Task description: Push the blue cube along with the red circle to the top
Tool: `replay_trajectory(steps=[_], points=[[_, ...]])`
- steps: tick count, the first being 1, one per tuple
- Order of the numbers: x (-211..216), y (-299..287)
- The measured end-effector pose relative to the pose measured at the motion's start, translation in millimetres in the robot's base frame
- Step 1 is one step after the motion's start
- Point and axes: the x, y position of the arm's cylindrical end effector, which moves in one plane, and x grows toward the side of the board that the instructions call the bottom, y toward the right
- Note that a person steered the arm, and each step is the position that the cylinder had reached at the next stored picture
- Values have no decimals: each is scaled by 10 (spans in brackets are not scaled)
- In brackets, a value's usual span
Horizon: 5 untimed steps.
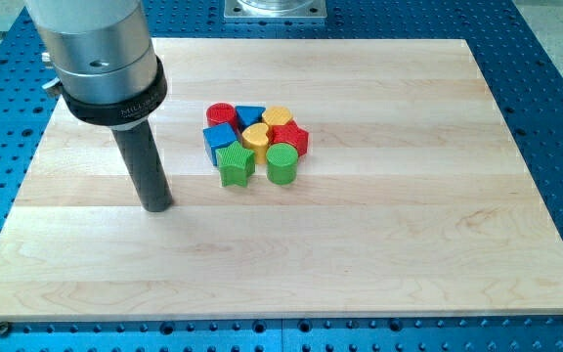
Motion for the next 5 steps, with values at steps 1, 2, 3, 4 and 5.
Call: replay_trajectory(steps=[1, 2, 3, 4, 5], points=[[0, 0], [16, 0], [90, 0], [-147, 2], [-205, 185]])
